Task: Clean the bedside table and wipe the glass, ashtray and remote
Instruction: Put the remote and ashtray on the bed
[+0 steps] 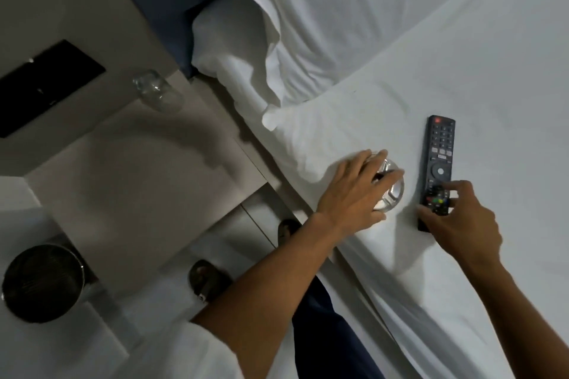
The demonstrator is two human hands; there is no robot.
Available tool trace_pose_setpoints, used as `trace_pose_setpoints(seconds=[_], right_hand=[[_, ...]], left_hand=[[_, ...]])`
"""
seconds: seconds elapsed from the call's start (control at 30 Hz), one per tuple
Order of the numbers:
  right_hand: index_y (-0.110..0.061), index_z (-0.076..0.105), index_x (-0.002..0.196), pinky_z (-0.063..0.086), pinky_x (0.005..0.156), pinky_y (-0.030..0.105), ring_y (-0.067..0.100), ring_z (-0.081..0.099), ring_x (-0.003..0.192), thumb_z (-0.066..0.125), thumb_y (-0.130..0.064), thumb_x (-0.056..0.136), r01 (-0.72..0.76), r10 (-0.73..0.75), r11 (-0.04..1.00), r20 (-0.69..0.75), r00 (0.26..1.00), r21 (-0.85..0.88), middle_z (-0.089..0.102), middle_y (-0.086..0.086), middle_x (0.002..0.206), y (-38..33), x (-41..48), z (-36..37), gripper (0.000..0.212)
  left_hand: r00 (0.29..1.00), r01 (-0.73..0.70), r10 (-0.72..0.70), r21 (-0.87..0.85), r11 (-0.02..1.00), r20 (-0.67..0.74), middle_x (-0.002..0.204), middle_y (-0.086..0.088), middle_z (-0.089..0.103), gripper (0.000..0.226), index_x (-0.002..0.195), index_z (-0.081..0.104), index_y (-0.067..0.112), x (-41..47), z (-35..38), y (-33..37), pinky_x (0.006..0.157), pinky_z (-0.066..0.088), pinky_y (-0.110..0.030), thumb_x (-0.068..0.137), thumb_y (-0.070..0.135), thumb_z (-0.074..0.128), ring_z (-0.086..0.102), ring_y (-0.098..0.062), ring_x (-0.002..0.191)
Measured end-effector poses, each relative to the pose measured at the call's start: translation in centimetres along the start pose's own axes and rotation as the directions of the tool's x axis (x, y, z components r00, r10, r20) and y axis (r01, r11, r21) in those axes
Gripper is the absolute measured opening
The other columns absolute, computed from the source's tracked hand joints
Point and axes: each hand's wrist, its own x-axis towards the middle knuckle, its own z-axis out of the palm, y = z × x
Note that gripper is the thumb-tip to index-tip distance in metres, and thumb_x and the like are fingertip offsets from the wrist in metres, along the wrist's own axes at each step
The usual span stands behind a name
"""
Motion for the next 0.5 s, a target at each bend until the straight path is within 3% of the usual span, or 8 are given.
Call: trace_pose_setpoints(seconds=[0.17,0.27,0.37,0.5], right_hand=[[-0.016,0.043,0.124,0.044,0.073,0.047,0.044,0.055,0.098,0.067,-0.025,0.081,0.021,-0.015,0.992,0.05,0.999,-0.125,0.058,0.022,0.114,-1.3,0.4,-0.2,0.05],[-0.011,0.049,0.122,0.044,0.081,0.054,0.047,0.051,0.102,0.06,-0.009,0.081,0.171,-0.185,0.964,-0.053,0.981,-0.201,0.055,0.025,0.12,-3.4,-0.7,-0.5,0.042],[-0.009,0.058,0.114,0.044,0.081,0.049,0.042,0.054,0.097,0.058,0.002,0.08,0.407,-0.412,0.911,-0.104,0.905,-0.066,0.062,0.021,0.11,-7.4,-2.5,0.0,0.036],[-0.012,0.06,0.116,0.047,0.084,0.041,0.033,0.054,0.103,0.06,-0.001,0.08,0.61,-0.632,0.769,0.082,0.771,0.191,0.063,0.013,0.108,-15.2,-4.8,4.1,0.037]], left_hand=[[0.998,-0.019,0.021,0.026,0.999,-0.066,0.162,-0.008,0.025,0.083,0.147,0.039,0.028,0.7,0.1,-1.0,0.119,0.021,-0.048,0.077,0.064,0.066,0.02,-0.029,0.149],[0.965,0.065,-0.093,-0.121,0.991,-0.247,0.152,-0.01,0.043,0.056,0.132,0.058,0.025,-2.2,-1.2,-4.0,0.111,0.031,-0.048,0.083,0.052,0.065,0.037,-0.028,0.141],[0.87,0.166,-0.19,-0.094,0.982,-0.455,0.128,-0.008,0.063,0.024,0.106,0.072,0.02,-6.5,-3.1,-9.8,0.092,0.044,-0.045,0.083,0.019,0.066,0.058,-0.025,0.115],[0.829,0.379,-0.281,0.118,0.918,-0.484,0.126,-0.008,0.064,0.03,0.111,0.067,0.023,-10.4,-6.0,-19.3,0.091,0.043,-0.042,0.084,0.011,0.059,0.056,-0.025,0.112]])
